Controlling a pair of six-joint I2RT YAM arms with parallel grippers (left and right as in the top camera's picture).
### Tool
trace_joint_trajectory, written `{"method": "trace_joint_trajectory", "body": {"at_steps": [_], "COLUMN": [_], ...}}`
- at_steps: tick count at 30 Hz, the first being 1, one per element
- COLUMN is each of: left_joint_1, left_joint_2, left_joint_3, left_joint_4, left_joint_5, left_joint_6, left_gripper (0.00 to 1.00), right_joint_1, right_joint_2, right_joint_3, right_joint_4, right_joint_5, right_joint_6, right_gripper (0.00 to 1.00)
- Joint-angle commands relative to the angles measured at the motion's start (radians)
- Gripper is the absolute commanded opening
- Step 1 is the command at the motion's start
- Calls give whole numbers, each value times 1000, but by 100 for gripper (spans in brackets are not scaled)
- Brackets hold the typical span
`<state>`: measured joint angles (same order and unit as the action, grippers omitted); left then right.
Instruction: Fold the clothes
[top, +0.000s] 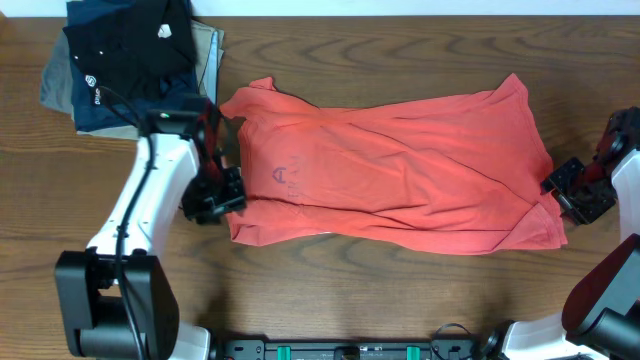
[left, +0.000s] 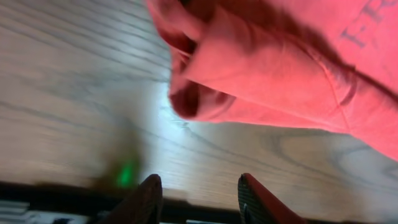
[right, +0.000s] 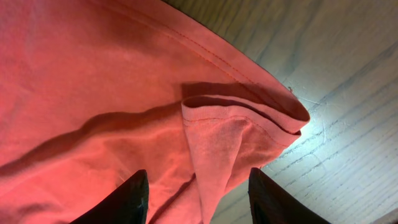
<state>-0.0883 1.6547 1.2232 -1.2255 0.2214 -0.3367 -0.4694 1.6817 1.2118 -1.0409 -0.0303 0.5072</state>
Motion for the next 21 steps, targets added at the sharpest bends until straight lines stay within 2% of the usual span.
{"method": "trace_joint_trajectory", "body": {"at_steps": [1,3,5,8,15,21], "left_joint_1": [-55,-82,-109,-139,-146,-146], "left_joint_2": [-1,-1,-1,1,10,71], "left_joint_3": [-82,-129,-175,-220,-241,-240], "left_joint_4": [33,94,169,257,394,430], "left_joint_5": [78,124,164,183,183,203], "left_joint_6": [-26,-54,-94,-159,-280,-347], "left_gripper": [42,43,52,73,75,75], "right_joint_1": [13,13,13,13,13,13], "right_joint_2": [4,4,4,4,4,4], "right_joint_3": [11,11,11,11,11,11], "right_joint_4": [-4,-4,-4,-6,-7,-10], "right_joint_5": [-9,-20,-28,-29,-29,-29], "right_joint_6": [-15,-16,-16,-16,-34,-38], "right_gripper": [50,50,50,50,50,50]}}
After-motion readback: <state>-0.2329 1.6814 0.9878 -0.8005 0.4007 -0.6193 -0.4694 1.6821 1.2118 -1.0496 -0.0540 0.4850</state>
